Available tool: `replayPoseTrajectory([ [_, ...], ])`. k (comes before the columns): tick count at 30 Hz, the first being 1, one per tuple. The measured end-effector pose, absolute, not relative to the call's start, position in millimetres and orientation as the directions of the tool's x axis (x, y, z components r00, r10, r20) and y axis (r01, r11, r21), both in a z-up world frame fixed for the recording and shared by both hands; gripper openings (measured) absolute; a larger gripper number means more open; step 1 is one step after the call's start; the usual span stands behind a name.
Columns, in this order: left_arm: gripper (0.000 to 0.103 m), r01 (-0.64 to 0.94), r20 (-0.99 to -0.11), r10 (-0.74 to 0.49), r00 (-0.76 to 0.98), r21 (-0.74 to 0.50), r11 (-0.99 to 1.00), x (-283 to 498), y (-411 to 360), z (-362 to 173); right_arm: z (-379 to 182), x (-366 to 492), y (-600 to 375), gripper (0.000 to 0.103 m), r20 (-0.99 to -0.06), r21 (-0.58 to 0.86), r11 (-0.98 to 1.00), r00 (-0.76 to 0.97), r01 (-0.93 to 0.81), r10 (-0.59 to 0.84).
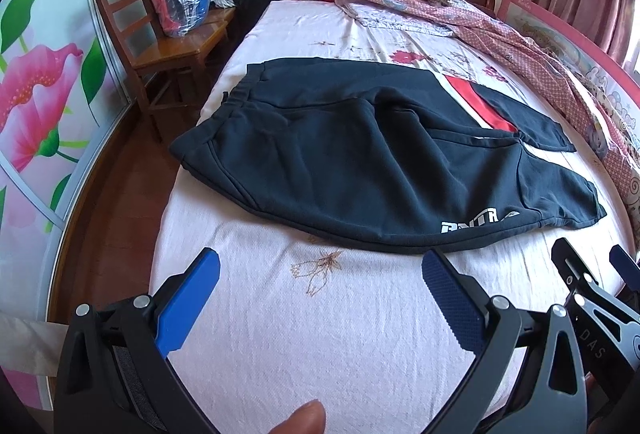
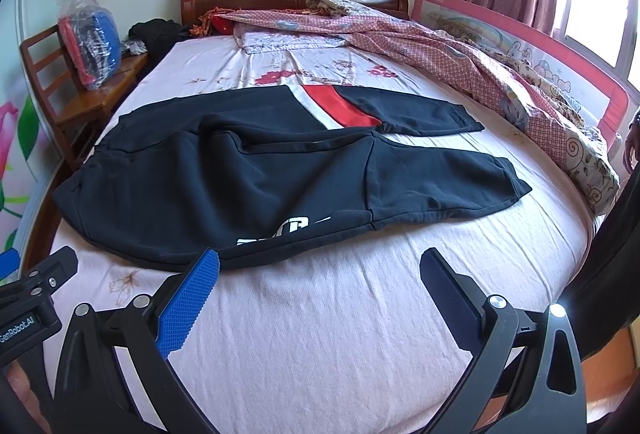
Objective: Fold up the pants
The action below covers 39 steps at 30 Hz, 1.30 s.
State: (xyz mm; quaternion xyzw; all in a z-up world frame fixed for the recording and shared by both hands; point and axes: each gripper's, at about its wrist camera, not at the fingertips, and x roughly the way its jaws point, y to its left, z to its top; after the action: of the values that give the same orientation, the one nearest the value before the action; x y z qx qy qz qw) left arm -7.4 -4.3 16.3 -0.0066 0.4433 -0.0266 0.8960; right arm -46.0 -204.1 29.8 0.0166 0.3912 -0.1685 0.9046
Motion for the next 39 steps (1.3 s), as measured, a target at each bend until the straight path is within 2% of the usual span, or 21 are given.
replayPoseTrajectory([
  [25, 0.101, 0.062, -0.799, -0.057, 0.598, -0.025, 0.998, 15, -13, 10, 35, -30, -234, 0.1, -0.718, -0.138, 0.923, 0.606, 0.358, -0.342],
  [31, 0.101, 0.117, -0.799, -0.082, 0.596, -0.014, 0.993, 39, -25, 10, 34, -8, -255, 0.1, -0.727, -0.197, 0.919, 0.579, 0.341, -0.37],
  [39, 0.101, 0.231, -0.771, -0.174, 0.613, -0.035, 0.972, 86, -42, 25, 55, 56, -334, 0.1, -0.717, -0.26, 0.892, 0.545, 0.37, -0.435],
])
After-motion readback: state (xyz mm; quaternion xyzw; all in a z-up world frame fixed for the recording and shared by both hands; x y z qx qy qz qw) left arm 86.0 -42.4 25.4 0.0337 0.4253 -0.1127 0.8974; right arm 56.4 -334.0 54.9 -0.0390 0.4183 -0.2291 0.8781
